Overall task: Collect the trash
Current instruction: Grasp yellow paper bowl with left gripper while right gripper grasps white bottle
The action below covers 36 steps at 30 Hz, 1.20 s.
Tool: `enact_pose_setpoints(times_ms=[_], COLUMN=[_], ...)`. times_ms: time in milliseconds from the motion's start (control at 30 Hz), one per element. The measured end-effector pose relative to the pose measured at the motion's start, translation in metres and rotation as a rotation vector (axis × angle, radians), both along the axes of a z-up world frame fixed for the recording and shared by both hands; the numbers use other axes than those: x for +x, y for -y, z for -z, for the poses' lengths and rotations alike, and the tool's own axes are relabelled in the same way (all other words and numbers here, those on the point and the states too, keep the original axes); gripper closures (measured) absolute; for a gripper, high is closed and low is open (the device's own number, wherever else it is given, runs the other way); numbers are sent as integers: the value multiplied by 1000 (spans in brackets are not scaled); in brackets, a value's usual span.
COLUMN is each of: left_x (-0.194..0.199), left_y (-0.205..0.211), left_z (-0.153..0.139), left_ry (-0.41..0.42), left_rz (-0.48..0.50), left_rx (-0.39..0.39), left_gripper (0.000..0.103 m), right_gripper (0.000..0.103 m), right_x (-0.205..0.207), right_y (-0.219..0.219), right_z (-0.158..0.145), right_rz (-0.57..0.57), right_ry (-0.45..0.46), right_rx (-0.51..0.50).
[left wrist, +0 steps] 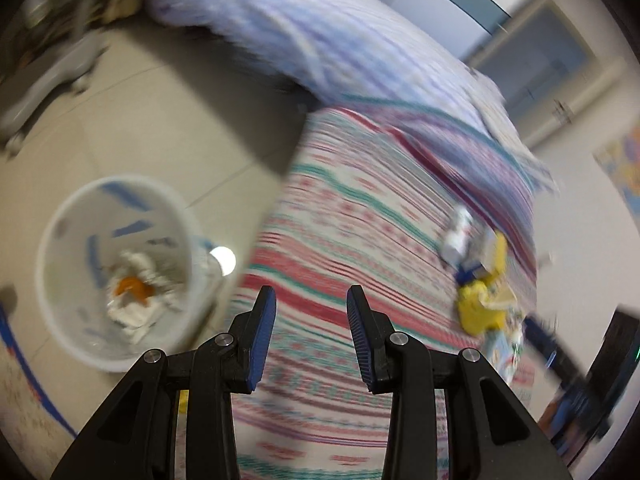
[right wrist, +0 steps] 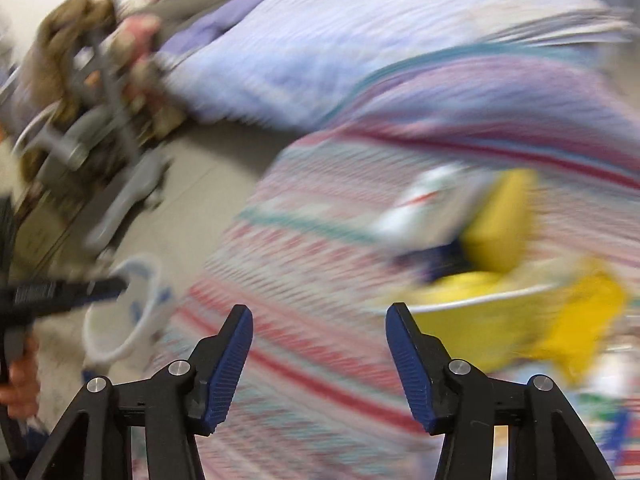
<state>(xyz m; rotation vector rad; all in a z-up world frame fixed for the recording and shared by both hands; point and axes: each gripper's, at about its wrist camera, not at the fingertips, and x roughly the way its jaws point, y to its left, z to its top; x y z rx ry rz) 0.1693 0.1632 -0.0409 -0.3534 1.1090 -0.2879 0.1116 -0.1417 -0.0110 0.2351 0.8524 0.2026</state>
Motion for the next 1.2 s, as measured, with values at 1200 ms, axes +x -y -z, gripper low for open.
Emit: enact_pose_setpoints(times_ms=[1200], left_x=[22], left_y=[239], left_z=[35], left_ry=[5], left_rz=[363], left_rx=[-10], left_gripper=[79], right_gripper=[42], right_x=[-23], right_y=[165], right_z=[41], right_rz=[369], right_ry=[-247], right_rx=[215])
